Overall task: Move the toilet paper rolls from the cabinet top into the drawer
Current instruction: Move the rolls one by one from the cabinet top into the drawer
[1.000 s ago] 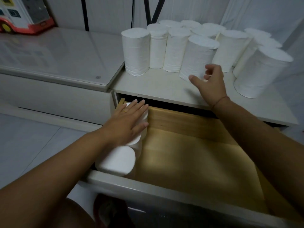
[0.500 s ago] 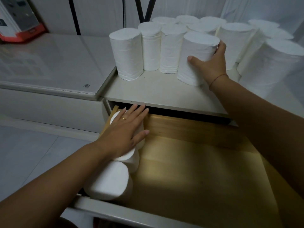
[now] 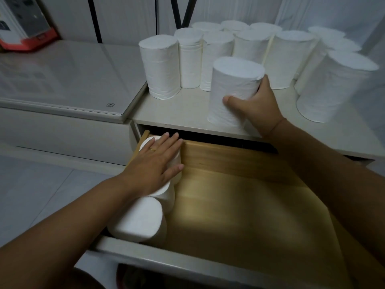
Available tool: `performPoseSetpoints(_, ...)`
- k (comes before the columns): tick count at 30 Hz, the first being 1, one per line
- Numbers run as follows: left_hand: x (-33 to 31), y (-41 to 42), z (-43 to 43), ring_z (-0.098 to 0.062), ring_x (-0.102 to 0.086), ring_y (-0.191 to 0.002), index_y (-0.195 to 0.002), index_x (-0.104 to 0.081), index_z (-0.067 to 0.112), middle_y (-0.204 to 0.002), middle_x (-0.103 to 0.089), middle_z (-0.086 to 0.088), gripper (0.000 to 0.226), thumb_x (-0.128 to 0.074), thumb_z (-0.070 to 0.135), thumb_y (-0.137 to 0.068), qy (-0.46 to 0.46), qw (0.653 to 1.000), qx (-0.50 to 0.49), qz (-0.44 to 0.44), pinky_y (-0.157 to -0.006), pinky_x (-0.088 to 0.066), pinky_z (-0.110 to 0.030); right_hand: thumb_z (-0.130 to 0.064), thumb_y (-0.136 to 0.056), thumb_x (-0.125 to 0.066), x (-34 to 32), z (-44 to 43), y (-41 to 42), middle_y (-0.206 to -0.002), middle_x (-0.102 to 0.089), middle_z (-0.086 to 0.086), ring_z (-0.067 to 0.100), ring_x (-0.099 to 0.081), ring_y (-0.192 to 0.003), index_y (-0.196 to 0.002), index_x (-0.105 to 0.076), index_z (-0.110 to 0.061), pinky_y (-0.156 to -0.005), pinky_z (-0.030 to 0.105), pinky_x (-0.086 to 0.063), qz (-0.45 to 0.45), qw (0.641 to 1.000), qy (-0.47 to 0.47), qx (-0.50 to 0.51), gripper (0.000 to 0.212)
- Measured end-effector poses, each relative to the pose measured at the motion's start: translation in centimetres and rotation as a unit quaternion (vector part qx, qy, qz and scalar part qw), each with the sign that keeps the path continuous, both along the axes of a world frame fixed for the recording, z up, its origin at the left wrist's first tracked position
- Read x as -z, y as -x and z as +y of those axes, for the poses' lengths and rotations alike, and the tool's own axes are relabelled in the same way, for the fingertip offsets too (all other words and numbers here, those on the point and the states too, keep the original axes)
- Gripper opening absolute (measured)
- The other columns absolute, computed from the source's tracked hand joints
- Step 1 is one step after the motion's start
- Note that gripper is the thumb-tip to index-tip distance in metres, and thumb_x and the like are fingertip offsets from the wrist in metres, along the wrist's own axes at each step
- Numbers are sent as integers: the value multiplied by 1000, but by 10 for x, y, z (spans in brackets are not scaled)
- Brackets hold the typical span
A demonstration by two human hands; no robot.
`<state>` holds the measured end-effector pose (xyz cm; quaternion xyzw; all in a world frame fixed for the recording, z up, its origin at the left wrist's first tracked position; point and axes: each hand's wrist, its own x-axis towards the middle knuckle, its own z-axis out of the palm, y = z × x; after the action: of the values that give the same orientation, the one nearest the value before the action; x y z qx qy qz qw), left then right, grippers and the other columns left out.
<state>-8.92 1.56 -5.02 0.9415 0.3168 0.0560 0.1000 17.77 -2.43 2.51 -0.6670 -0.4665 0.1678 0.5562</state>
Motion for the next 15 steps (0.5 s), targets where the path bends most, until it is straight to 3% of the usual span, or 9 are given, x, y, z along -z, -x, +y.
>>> performPoseSetpoints(4, 3, 4, -3, -6, 15, -144, -152, -2, 25, -157, 10, 11, 69, -24, 56, -93, -3, 1000, -1, 18, -115, 10, -27, -21, -66, -83, 0, -34, 18, -130, -51, 0, 16, -50, -119, -129, -36, -19, -102, 40, -46, 17, 999, 10, -47, 78)
performPoseSetpoints(10, 8, 8, -9, -9, 12, -146, -151, 3, 25, -159, 9, 9, 80, -9, 66, -83, -1, 999, -3, 49, -116, 8, -29, -15, -59, -87, 16, -83, 30, -129, -54, 1, 18, -53, -118, -133, -37, -20, -95, 46, -51, 60, 988, 58, -134, 89)
performPoseSetpoints(15, 9, 8, -10, -9, 14, -145, -151, 6, 25, -159, 11, 8, 78, -10, 64, -86, -4, 998, -9, 56, -118, 7, -32, -7, -55, -88, 62, -107, 32, -125, -57, 0, 14, -55, -113, -132, -40, -16, -94, 41, -51, 0, 983, 118, -138, 91)
